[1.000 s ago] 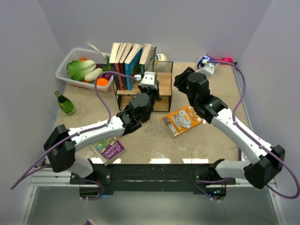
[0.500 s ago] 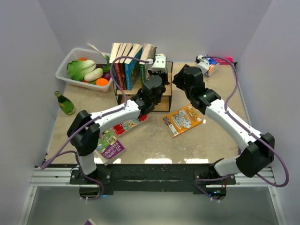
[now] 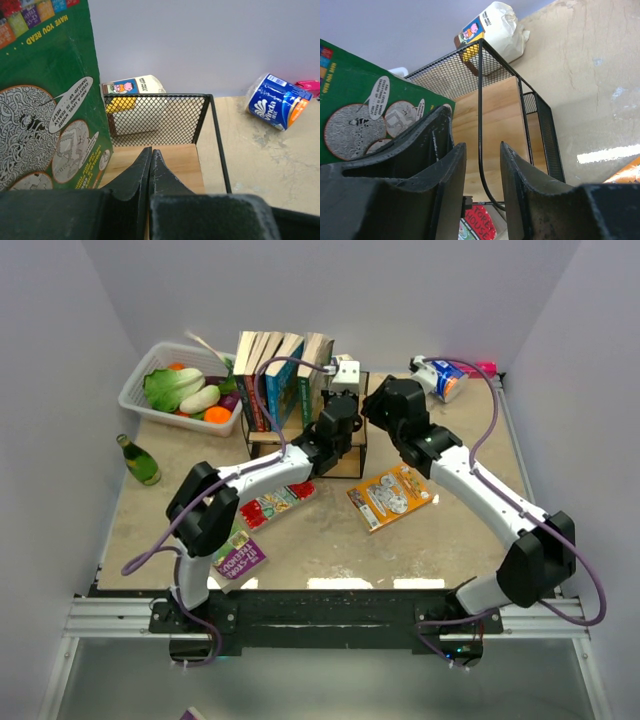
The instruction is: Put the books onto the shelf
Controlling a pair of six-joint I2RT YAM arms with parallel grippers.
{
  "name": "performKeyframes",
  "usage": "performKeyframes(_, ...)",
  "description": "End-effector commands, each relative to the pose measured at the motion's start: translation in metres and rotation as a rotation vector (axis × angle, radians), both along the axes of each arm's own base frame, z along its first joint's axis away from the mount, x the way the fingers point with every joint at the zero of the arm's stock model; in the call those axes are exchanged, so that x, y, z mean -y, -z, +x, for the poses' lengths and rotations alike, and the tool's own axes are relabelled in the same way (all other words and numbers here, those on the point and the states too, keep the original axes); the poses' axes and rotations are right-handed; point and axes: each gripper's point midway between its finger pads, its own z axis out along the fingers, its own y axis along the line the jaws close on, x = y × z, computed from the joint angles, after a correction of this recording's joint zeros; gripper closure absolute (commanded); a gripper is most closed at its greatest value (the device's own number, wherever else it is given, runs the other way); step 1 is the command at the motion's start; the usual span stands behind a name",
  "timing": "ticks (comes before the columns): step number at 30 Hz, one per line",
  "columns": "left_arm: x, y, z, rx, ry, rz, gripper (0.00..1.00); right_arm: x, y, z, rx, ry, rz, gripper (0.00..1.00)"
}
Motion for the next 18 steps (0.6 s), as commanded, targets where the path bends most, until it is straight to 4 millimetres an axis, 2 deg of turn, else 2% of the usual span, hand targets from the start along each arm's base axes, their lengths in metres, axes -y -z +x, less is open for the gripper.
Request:
performKeyframes(1, -0.012, -0.021, 0.016, 0.035, -0.059, -0.064, 1.0, -0.008, -0.021, 0.011, 0.047, -0.013, 0.053, 0.64)
performKeyframes(8, -0.02, 0.0, 0.033, -0.003, -0.093, -0.052, 1.0, -0.007, -0.015, 0.016, 0.033, -0.008, 0.048, 0.74)
performKeyframes(13, -0.027, 0.003, 0.04, -0.012, -0.126, -0.041, 1.0, -0.005, -0.01, 0.017, 0.023, -0.006, 0.045, 0.8)
performKeyframes(18, -0.036, 0.011, 0.044, -0.031, -0.175, -0.008, 0.99, -0.004, -0.007, 0.016, 0.02, -0.005, 0.044, 0.82)
